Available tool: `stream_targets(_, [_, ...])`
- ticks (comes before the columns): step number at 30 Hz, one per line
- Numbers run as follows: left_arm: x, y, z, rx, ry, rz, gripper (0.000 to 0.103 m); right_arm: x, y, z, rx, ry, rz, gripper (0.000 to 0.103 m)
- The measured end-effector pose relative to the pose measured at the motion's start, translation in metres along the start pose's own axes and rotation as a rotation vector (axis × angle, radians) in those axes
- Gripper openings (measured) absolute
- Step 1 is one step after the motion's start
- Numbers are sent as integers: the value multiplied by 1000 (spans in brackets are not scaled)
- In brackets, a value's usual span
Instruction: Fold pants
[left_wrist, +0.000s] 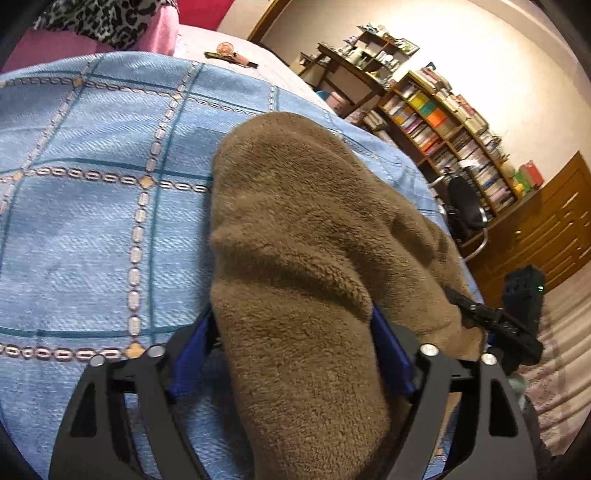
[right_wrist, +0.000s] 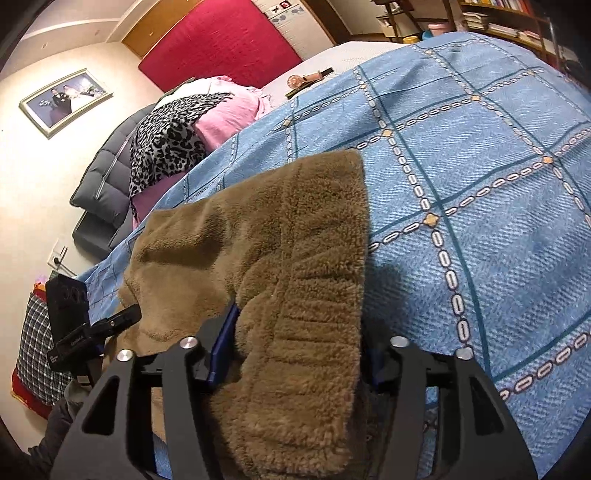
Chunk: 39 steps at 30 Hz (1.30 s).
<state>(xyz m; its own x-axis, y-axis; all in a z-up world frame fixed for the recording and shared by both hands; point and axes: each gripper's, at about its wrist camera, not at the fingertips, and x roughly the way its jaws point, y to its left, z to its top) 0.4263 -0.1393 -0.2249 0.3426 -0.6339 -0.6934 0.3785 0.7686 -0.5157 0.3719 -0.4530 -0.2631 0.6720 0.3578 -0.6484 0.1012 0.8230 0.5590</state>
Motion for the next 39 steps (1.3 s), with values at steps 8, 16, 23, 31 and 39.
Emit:
stream_targets(8, [-36,-31,-16,130,-79,215,84,-55,21,-17,-84,-115,-151,65])
stream_targets(16, [-20,-68,-51,288,-52,329,85,-49,32,-48,-167,-87,-289,65])
stream_targets(23, [-4,-54,-60,264,-23,338,87,-33,20,-61,-180,-55,-361,66])
stream_targets(31, [2,-62,-68,278,-32,407,87,-27,18,-62,-155,-41,-405,69])
stream_targets(39, [-19,-86,-68,306,-77,490,91,-57,49,-60,-187,-118,-414,72])
